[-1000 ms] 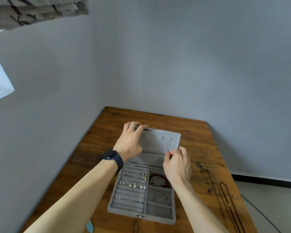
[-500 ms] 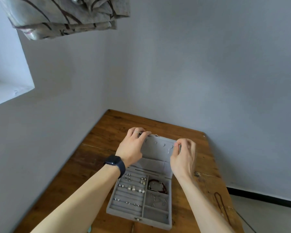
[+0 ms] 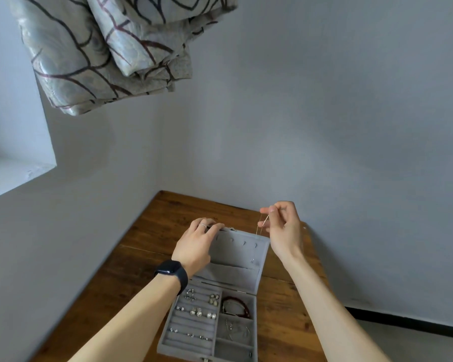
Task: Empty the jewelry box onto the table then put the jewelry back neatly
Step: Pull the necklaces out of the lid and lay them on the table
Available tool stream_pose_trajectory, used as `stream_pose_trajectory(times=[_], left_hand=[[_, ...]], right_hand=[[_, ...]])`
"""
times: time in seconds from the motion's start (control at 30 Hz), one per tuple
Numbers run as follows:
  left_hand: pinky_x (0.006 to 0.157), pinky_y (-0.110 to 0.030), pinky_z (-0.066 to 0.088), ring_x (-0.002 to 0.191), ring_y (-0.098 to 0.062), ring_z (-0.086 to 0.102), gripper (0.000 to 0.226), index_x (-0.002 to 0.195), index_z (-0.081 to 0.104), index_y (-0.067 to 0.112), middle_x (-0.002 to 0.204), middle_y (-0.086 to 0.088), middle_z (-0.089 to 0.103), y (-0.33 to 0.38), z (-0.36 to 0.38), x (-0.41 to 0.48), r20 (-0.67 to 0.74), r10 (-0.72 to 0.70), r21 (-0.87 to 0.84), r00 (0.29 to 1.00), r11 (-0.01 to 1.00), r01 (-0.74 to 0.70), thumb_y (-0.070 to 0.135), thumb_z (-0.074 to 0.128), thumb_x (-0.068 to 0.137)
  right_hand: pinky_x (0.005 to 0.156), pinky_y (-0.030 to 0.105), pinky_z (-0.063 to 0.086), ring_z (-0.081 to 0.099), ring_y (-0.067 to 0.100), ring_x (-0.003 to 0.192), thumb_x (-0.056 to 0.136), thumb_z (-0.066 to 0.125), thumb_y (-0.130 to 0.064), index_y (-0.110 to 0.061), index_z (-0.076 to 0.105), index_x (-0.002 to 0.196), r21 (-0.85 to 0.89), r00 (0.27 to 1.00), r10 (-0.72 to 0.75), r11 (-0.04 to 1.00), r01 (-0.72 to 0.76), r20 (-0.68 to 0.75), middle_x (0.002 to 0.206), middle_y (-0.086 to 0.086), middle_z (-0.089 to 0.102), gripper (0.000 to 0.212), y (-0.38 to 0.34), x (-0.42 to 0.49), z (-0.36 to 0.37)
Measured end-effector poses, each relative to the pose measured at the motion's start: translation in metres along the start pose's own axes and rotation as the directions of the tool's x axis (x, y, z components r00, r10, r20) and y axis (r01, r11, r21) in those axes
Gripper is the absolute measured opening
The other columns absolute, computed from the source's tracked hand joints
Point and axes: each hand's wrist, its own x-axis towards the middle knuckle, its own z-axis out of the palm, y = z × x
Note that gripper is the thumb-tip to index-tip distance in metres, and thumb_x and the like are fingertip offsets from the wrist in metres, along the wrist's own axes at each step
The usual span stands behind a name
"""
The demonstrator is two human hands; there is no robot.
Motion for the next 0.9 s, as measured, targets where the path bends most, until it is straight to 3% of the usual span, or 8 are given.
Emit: stream_pose_trajectory(times=[0.1, 0.27, 0.43, 0.53, 0.63, 0.7, 0.77, 0.9], left_hand=[[0.110, -0.034, 0.039, 0.144, -0.022, 0.024, 0.078, 0.151, 0.035, 0.030, 0.154, 0.003, 0.036, 0.001, -0.005, 0.003, 0.035, -0.003, 0.032, 0.999, 0.999, 0.002, 0.001, 0.059, 0.083], [0.115, -0.038, 0.035, 0.146, -0.020, 0.029, 0.073, 0.148, 0.040, 0.040, 0.156, 0.006, 0.040, 0.017, -0.034, 0.012, 0.102, 0.030, -0.071, 0.994, 0.997, -0.023, 0.013, 0.055, 0.082], [0.097, -0.019, 0.041, 0.118, 0.002, 0.057, 0.053, 0.132, 0.060, 0.038, 0.128, 0.018, 0.065, 0.066, -0.081, 0.012, 0.224, 0.148, -0.592, 0.963, 0.806, 0.013, 0.030, 0.074, 0.081], [0.091, -0.019, 0.047, 0.099, 0.003, 0.065, 0.020, 0.108, 0.074, 0.029, 0.104, 0.016, 0.073, 0.084, -0.095, 0.004, 0.250, 0.227, -0.614, 0.941, 0.789, -0.028, 0.031, 0.073, 0.088], [0.079, -0.019, 0.050, 0.089, -0.008, 0.069, 0.010, 0.096, 0.075, 0.018, 0.095, 0.007, 0.076, 0.092, -0.097, -0.013, 0.253, 0.202, -0.651, 0.946, 0.759, 0.012, 0.024, 0.068, 0.092], [0.072, -0.018, 0.050, 0.085, -0.009, 0.071, 0.009, 0.095, 0.069, 0.013, 0.092, -0.001, 0.077, 0.095, -0.099, -0.028, 0.319, 0.180, -0.721, 0.931, 0.683, 0.115, 0.019, 0.062, 0.096], [0.081, -0.031, 0.054, 0.081, -0.019, 0.070, 0.011, 0.091, 0.065, 0.013, 0.079, -0.009, 0.074, 0.092, -0.098, -0.042, 0.382, 0.134, -0.797, 0.914, 0.548, 0.253, 0.016, 0.057, 0.097], [0.074, -0.037, 0.049, 0.057, -0.023, 0.048, 0.020, 0.068, 0.060, 0.017, 0.057, -0.004, 0.038, 0.084, -0.086, -0.067, 0.419, 0.070, -0.895, 0.905, 0.200, 0.398, 0.014, 0.055, 0.087]], right_hand=[[0.069, 0.037, 0.055, 0.065, 0.016, 0.059, 0.103, 0.047, -0.021, -0.020, 0.049, 0.093, -0.019, 0.998, 0.006, 1.000, -0.005, 0.063, 0.087, -0.004, 0.071, 0.011, -0.010, 0.000, -0.006], [0.060, 0.032, 0.049, 0.058, 0.014, 0.056, 0.101, 0.052, -0.020, -0.020, 0.054, 0.089, -0.019, 0.988, 0.001, 1.000, 0.002, 0.154, 0.075, -0.003, 0.069, 0.012, -0.024, -0.007, -0.019], [0.057, 0.013, 0.045, 0.057, 0.010, 0.057, 0.099, 0.056, -0.018, -0.013, 0.060, 0.092, -0.077, 0.965, -0.042, 0.995, 0.063, 0.259, 0.079, 0.008, 0.069, 0.010, -0.049, -0.025, -0.041], [0.058, 0.014, 0.047, 0.058, 0.007, 0.057, 0.098, 0.059, -0.017, -0.014, 0.063, 0.090, -0.069, 0.951, -0.053, 0.995, 0.077, 0.306, 0.076, 0.008, 0.068, 0.009, -0.054, -0.041, -0.053], [0.062, 0.021, 0.049, 0.059, 0.008, 0.058, 0.097, 0.060, -0.021, -0.020, 0.064, 0.088, -0.124, 0.949, -0.033, 0.989, 0.076, 0.314, 0.072, -0.001, 0.068, 0.010, -0.047, -0.057, -0.067], [0.064, 0.025, 0.047, 0.057, 0.006, 0.059, 0.096, 0.061, -0.025, -0.022, 0.065, 0.087, -0.153, 0.952, -0.010, 0.986, 0.059, 0.306, 0.070, -0.004, 0.067, 0.010, -0.039, -0.072, -0.077], [0.067, 0.024, 0.046, 0.058, 0.003, 0.064, 0.095, 0.063, -0.033, -0.025, 0.066, 0.086, -0.212, 0.943, 0.040, 0.977, 0.033, 0.332, 0.072, -0.006, 0.067, 0.013, -0.030, -0.091, -0.086], [0.066, 0.023, 0.047, 0.059, 0.004, 0.065, 0.090, 0.063, -0.049, -0.028, 0.069, 0.080, -0.317, 0.912, 0.178, 0.947, -0.056, 0.369, 0.073, -0.004, 0.068, 0.024, 0.001, -0.131, -0.097]])
